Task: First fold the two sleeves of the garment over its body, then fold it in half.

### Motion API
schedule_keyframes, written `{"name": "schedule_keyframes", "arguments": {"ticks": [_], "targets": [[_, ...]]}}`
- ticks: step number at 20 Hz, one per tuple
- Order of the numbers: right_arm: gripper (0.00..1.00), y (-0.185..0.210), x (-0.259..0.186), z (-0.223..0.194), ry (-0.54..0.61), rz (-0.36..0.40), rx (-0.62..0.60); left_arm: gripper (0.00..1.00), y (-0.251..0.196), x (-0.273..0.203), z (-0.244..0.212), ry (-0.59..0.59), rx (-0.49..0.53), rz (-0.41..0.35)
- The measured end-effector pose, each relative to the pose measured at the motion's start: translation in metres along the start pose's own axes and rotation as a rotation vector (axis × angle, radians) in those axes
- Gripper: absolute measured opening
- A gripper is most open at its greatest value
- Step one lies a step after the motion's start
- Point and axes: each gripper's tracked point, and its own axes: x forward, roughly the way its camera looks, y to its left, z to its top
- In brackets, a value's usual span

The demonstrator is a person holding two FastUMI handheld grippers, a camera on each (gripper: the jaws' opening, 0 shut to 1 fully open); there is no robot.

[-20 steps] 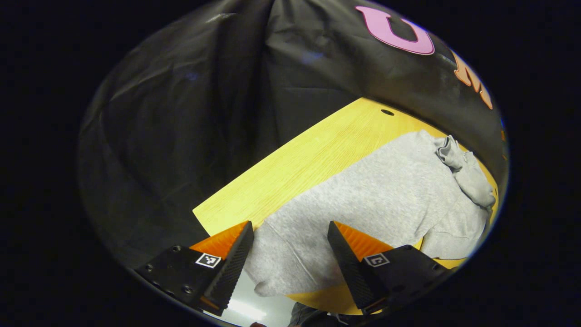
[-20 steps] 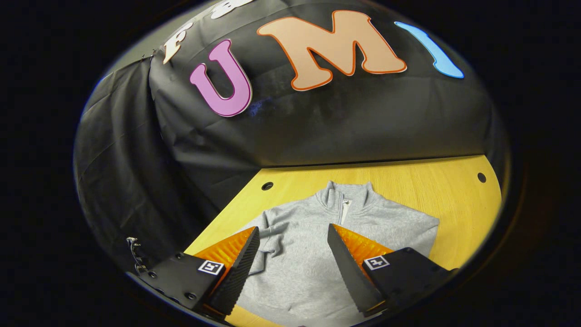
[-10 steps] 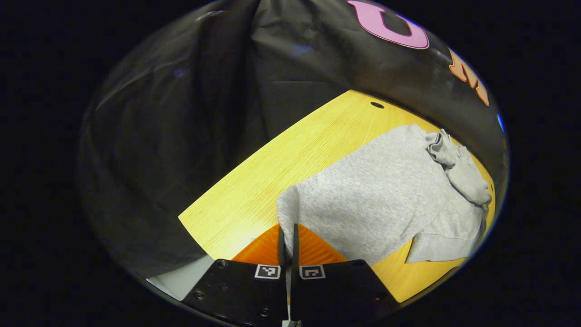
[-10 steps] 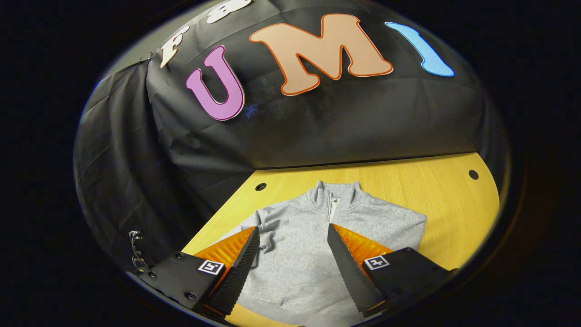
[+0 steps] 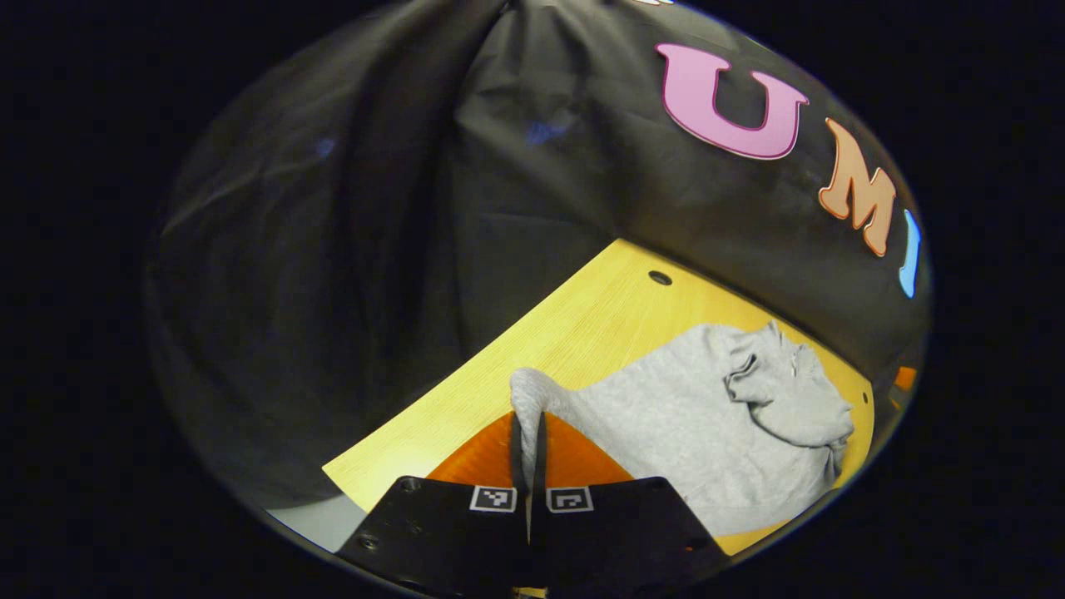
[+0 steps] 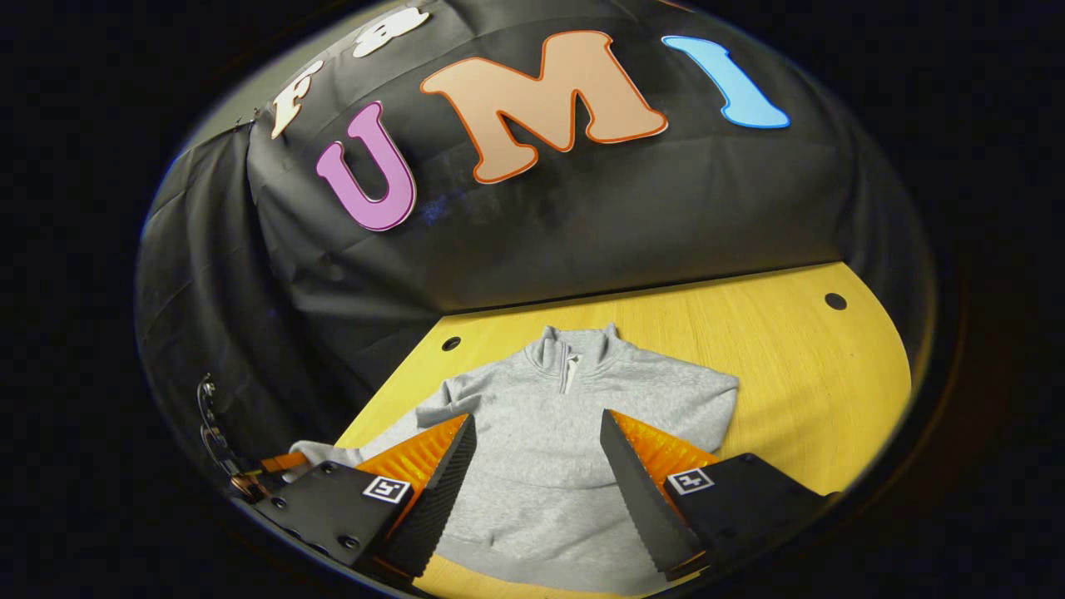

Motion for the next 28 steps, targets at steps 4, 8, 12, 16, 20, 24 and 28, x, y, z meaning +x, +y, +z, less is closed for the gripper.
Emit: {"name": "schedule_keyframes", "arguments": {"ticks": [4,8,12,16,20,24,28], "targets": [[0.96,-0.017,-0.014,-0.001,-0.012,-0.029,0.014,0.0,-0.041,0.002,0.038,-0.05,0.013,-0.084],[0.96,-0.041,-0.028,-0.002,-0.028,-0.07,0.031,0.0,-0.086,0.005,0.073,-0.102,0.081,-0.164],[0.96,-0.066,-0.041,-0.012,-0.027,-0.111,0.05,0.0,-0.147,0.006,0.099,-0.132,0.139,-0.26],[0.96,-0.086,-0.057,-0.018,-0.036,-0.147,0.071,0.0,-0.211,0.003,0.113,-0.153,0.198,-0.36],[0.96,-0.103,-0.073,-0.023,-0.046,-0.178,0.09,0.0,-0.276,-0.005,0.115,-0.163,0.255,-0.466],[0.96,-0.12,-0.092,-0.031,-0.048,-0.21,0.096,0.0,-0.342,-0.013,0.099,-0.147,0.322,-0.571],[0.91,-0.136,-0.109,-0.04,-0.051,-0.241,0.123,0.0,-0.402,-0.023,0.068,-0.1,0.389,-0.667]]}}
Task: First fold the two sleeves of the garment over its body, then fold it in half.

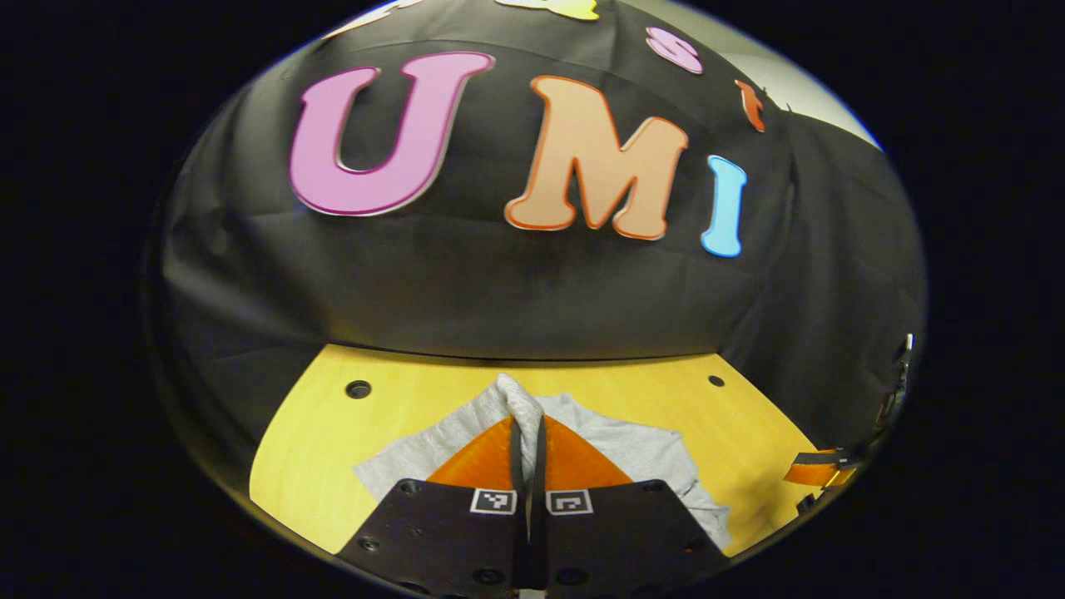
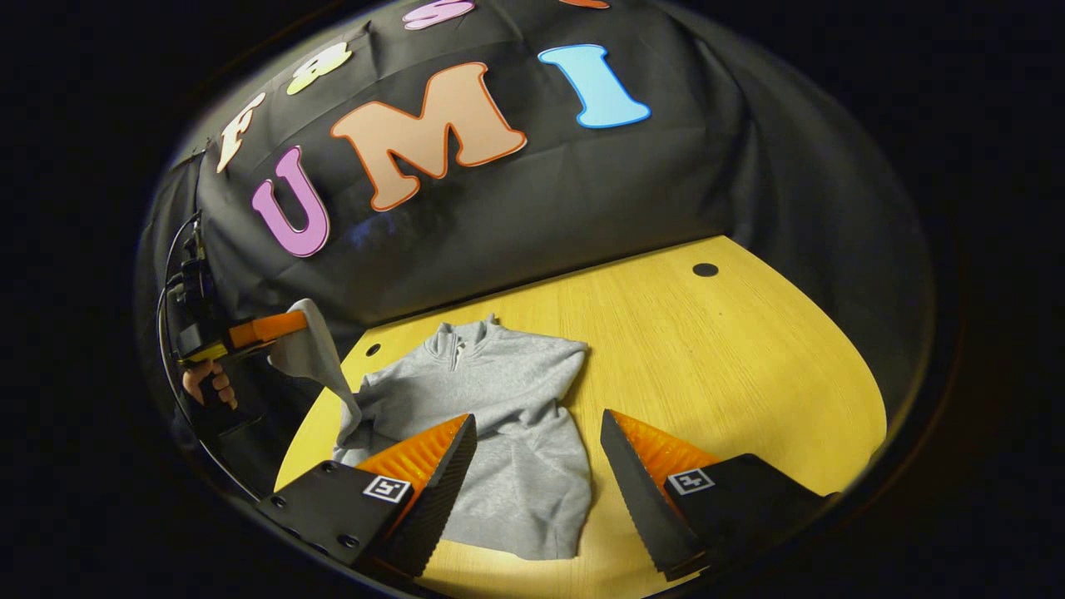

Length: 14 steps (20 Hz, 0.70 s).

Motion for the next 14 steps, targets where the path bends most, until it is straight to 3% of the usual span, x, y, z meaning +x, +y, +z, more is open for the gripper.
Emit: {"name": "schedule_keyframes", "arguments": {"ticks": [3,4,14], "targets": [[0.9,-0.015,-0.007,-0.008,0.004,-0.022,0.022,0.0,-0.037,0.021,-0.009,0.036,0.046,-0.053],[0.96,-0.019,-0.009,-0.01,0.007,-0.026,0.031,0.0,-0.047,0.027,-0.017,0.051,0.067,-0.069],[0.96,-0.04,-0.026,-0.027,0.024,-0.043,0.062,0.0,-0.136,0.091,-0.09,0.206,0.208,-0.194]]}}
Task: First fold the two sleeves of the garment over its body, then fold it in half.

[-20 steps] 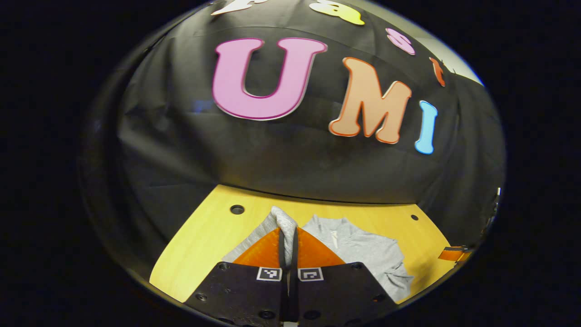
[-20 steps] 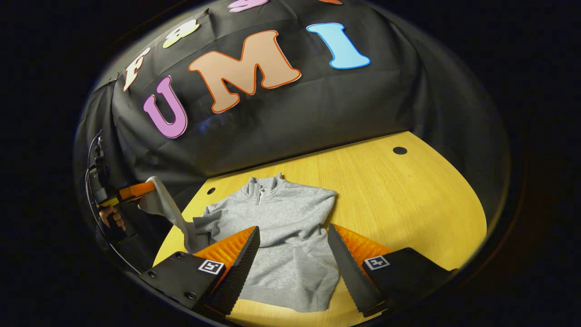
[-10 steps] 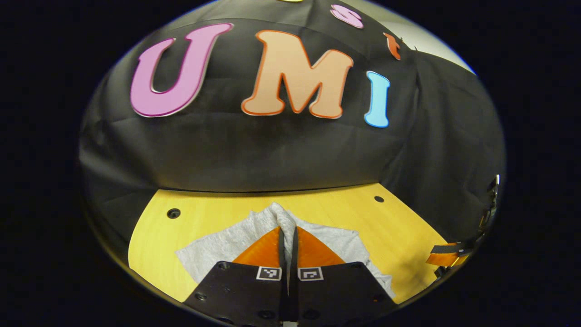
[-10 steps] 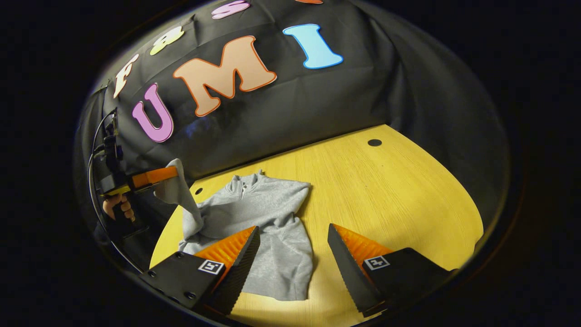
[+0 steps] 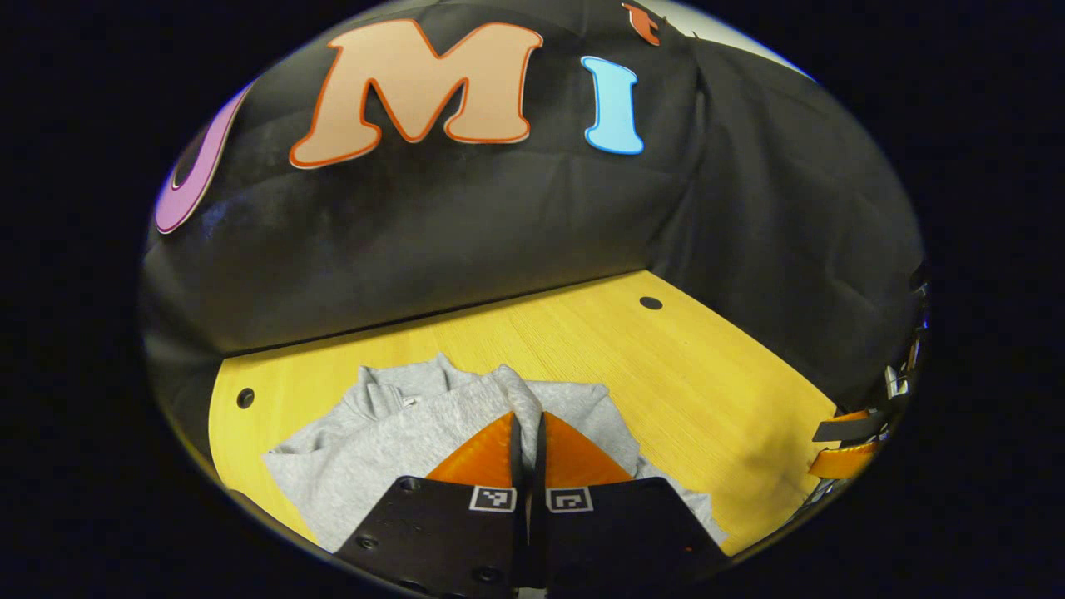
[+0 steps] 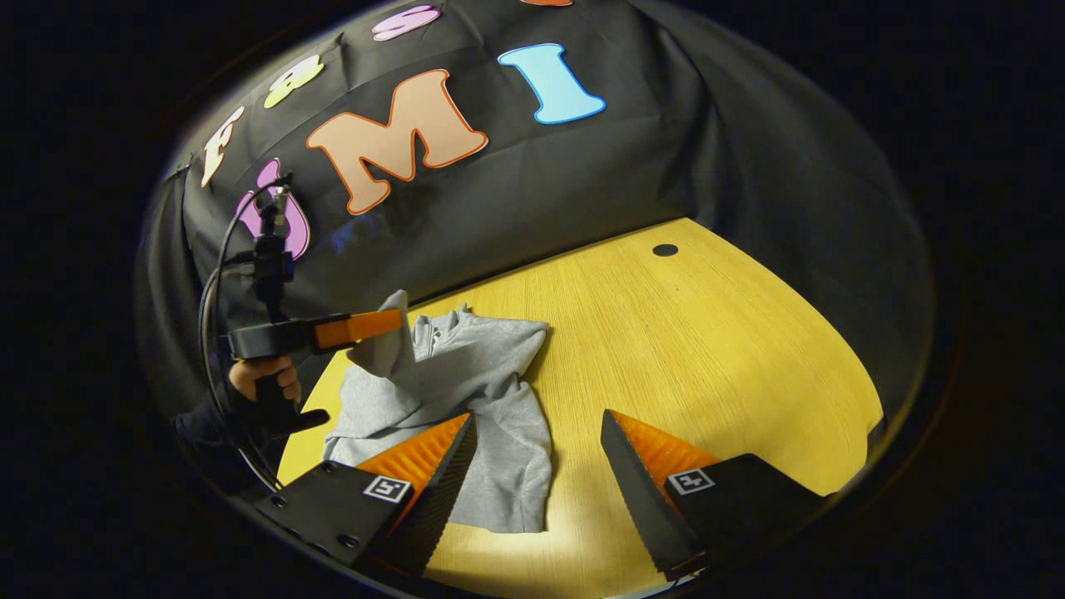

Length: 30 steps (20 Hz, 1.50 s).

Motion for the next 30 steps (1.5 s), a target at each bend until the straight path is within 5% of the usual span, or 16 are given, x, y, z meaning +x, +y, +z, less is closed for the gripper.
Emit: {"name": "schedule_keyframes", "arguments": {"ticks": [5,7,9,12,19,20,21,25,30], "targets": [[0.9,-0.003,0.002,-0.01,0.027,0.0,0.01,0.0,-0.01,0.037,-0.032,0.049,0.019,0.029],[0.96,-0.001,0.003,-0.012,0.032,0.008,0.004,0.05,-0.012,0.043,-0.036,0.052,0.007,0.025],[0.91,0.005,0.006,-0.013,0.038,0.023,-0.005,0.2,-0.019,0.037,-0.03,0.015,-0.033,-0.009],[0.96,0.013,0.013,-0.016,0.044,0.047,-0.026,0.98,-0.012,0.02,-0.013,-0.08,-0.063,-0.013],[0.91,0.036,0.037,-0.034,0.082,0.084,-0.089,0.96,0.066,-0.056,-0.033,-0.15,-0.12,0.163],[0.96,0.038,0.041,-0.038,0.086,0.083,-0.104,0.96,0.078,-0.069,-0.04,-0.155,-0.125,0.19],[0.9,0.039,0.043,-0.039,0.088,0.082,-0.119,0.96,0.09,-0.079,-0.046,-0.157,-0.126,0.22],[0.96,0.042,0.052,-0.05,0.104,0.066,-0.176,0.96,0.125,-0.129,-0.08,-0.136,-0.153,0.289],[0.9,0.046,0.054,-0.074,0.121,0.059,-0.282,0.96,0.146,-0.188,-0.145,-0.059,-0.2,0.362]]}}
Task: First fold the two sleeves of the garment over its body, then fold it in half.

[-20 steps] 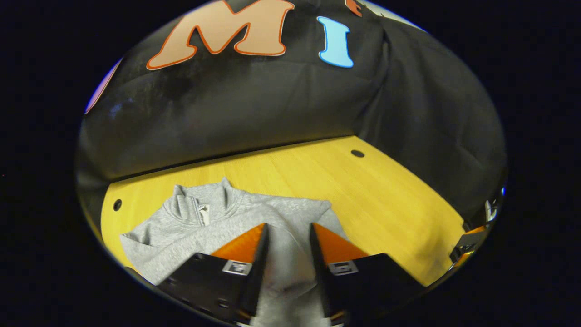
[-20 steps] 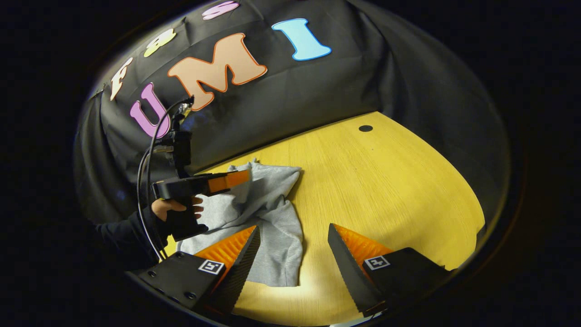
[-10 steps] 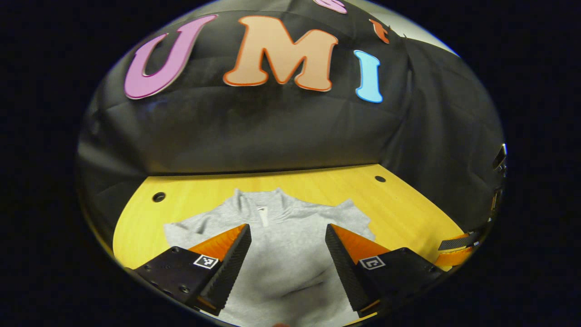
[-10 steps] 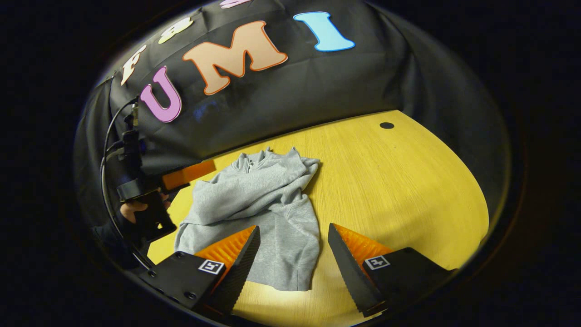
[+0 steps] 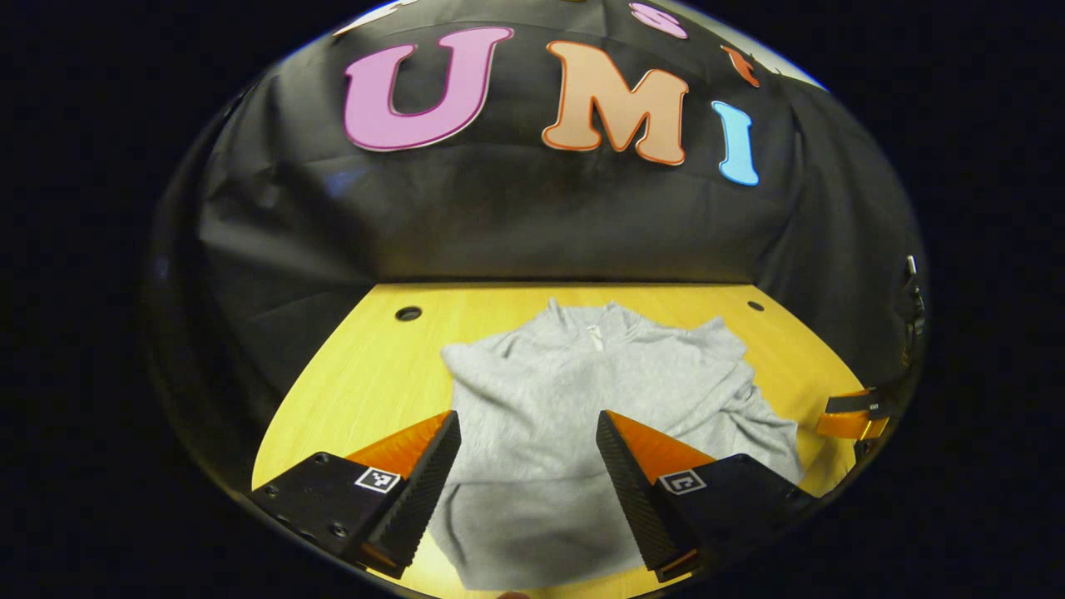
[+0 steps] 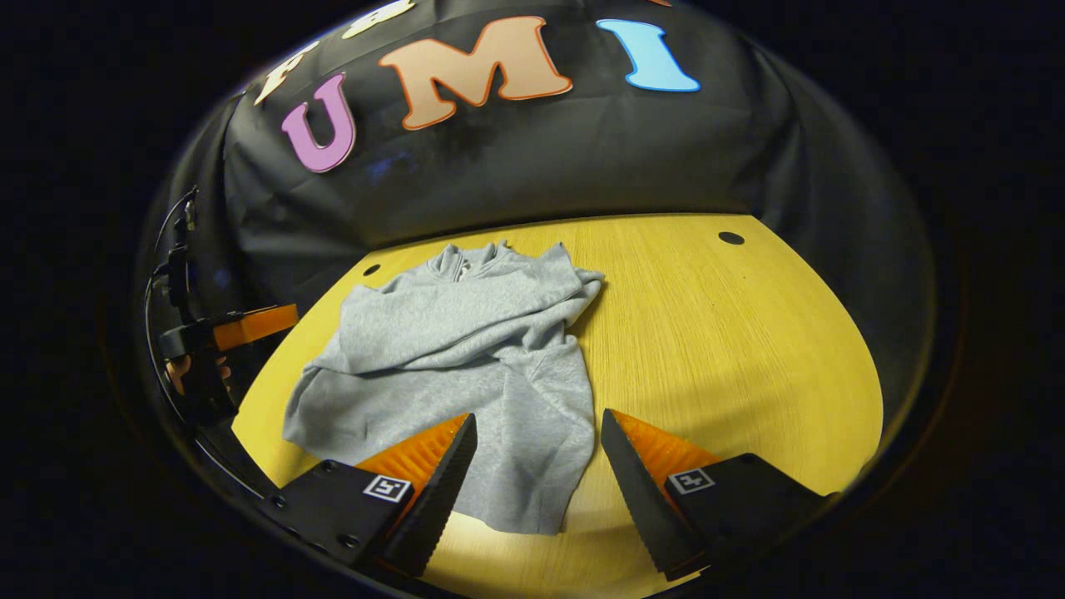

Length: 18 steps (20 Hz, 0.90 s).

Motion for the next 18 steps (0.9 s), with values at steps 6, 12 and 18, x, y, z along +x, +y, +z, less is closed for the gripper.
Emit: {"name": "schedule_keyframes", "arguments": {"ticks": [6,12,18], "targets": [[0.91,0.015,0.004,-0.044,0.086,0.006,-0.082,0.96,0.023,-0.03,-0.079,0.147,-0.048,0.036],[0.91,0.013,0.01,-0.066,0.137,-0.041,-0.081,0.97,0.017,-0.041,-0.127,0.24,-0.076,0.026],[0.96,0.011,0.015,-0.092,0.175,-0.071,-0.09,0.95,0.015,-0.039,-0.15,0.298,-0.069,0.031]]}}
